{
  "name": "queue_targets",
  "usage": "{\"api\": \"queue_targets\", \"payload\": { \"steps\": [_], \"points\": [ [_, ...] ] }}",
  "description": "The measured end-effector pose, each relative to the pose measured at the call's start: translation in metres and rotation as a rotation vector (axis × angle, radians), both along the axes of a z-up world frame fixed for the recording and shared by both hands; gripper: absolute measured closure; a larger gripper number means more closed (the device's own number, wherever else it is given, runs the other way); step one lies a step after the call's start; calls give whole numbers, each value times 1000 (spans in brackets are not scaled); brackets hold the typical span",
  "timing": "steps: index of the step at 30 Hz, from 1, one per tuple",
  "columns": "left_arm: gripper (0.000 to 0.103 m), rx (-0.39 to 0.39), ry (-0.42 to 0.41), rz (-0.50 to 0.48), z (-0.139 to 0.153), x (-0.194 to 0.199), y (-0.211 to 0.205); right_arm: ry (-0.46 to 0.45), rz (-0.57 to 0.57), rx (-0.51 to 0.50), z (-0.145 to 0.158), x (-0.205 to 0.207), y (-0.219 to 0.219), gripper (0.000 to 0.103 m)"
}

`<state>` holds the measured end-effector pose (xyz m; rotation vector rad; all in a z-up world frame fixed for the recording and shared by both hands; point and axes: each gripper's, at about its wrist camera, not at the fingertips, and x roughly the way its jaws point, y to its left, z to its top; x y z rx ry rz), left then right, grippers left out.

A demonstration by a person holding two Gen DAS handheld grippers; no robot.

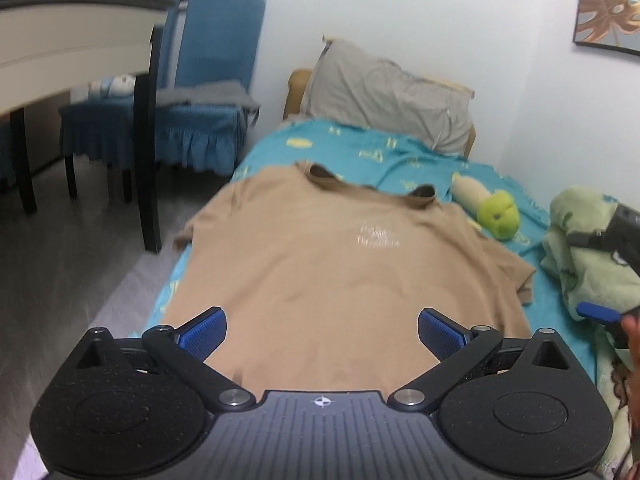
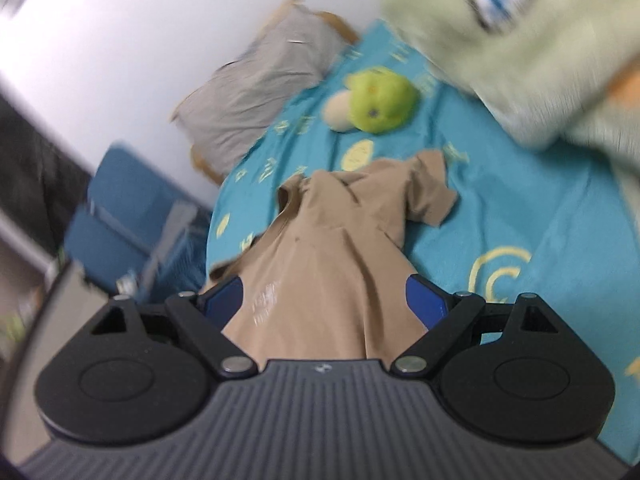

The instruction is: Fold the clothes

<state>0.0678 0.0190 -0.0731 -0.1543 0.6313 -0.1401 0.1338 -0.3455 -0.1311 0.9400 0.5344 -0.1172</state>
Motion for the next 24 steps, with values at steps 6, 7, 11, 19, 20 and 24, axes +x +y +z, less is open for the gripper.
{"api": "queue_targets", "payload": {
  "steps": [6,7,11,19,20,24],
  "points": [
    [0,-78,17,23,-10,12,9,35,-116,353,-57,48,-35,12],
    [0,-91,25,23,-13,15,10,37,-134,392,-66,54,-37,15],
    [0,-121,76,28,-26,29,11,65,-212,404,-87,77,-48,20],
    [0,-170,129,30,-49,47,17,-59,-219,447,-113,131,-63,21],
    [0,-178,139,32,-52,49,17,-70,-235,430,-112,135,-64,21],
    [0,-196,163,40,-60,56,18,-117,-318,351,-112,145,-70,22]
  ]
}}
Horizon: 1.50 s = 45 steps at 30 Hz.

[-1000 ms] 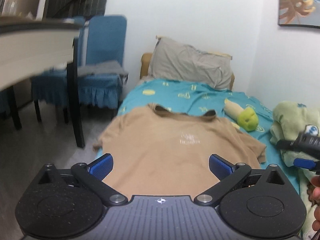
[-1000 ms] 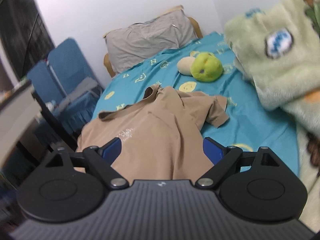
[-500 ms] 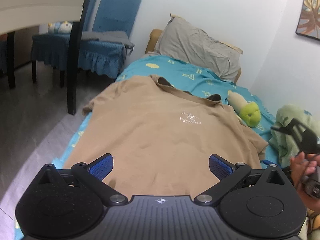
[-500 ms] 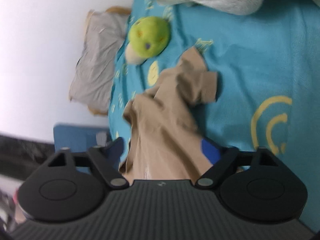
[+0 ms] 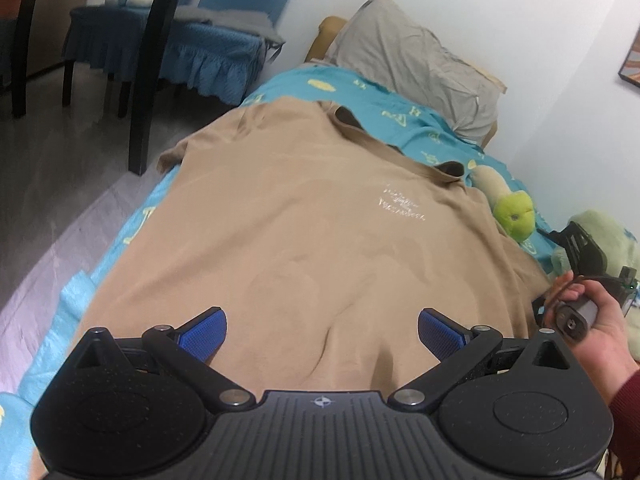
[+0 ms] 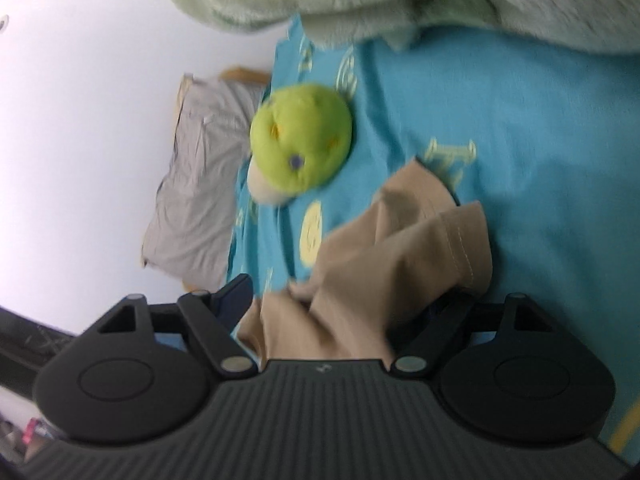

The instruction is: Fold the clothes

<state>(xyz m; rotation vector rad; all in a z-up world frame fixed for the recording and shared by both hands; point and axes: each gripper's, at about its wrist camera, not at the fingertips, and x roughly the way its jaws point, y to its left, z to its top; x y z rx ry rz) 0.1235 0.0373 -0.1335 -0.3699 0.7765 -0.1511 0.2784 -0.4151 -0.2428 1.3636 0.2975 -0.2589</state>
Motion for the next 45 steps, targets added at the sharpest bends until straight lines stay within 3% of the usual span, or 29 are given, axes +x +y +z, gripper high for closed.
{"api": "queue_targets", "payload": {
  "steps": [1,2,4,5,6,8,12,16,17,22,23,24,26,31,34,35,41,45],
  "points": [
    [0,-3,4,2,-2,1,0,4,-11,-21,-1,3,-2,22],
    [0,3,5,0,-3,2,-1,22,-6,-50,-1,7,-4,30],
    [0,20,2,-6,-4,3,-4,57,10,-108,0,15,-7,56],
    [0,28,-3,-10,-4,3,-6,73,27,-142,2,18,-8,79],
    [0,35,-9,-14,-4,2,-7,89,45,-176,4,22,-9,90],
    [0,48,-20,-20,-3,1,-9,121,80,-244,8,28,-11,94],
    [0,66,-37,-24,0,-1,-12,166,56,-547,40,26,-5,95],
    [0,69,-44,-24,1,-2,-12,190,-2,-672,50,19,-12,95],
    [0,70,-42,-23,1,-2,-11,184,11,-666,47,19,-14,94],
    [0,62,-29,-25,-2,-1,-8,96,71,-451,20,20,-36,89],
    [0,59,-28,-26,-2,-1,-8,93,93,-425,16,22,-38,79],
    [0,58,-27,-26,-3,0,-8,91,123,-404,12,25,-39,54],
    [0,57,-24,-27,-5,1,-7,87,177,-368,5,32,-37,16],
    [0,52,-17,-20,-9,6,-5,58,156,-354,-1,39,-33,20],
    [0,52,-25,-12,-9,9,-4,111,145,-363,4,49,-35,74],
    [0,49,-27,-8,-9,11,-3,142,149,-402,9,51,-33,97],
    [1,33,-59,9,-1,9,-1,203,60,-755,82,50,4,97],
    [1,66,-106,24,11,3,-1,197,19,-986,136,53,63,97]
  ]
}}
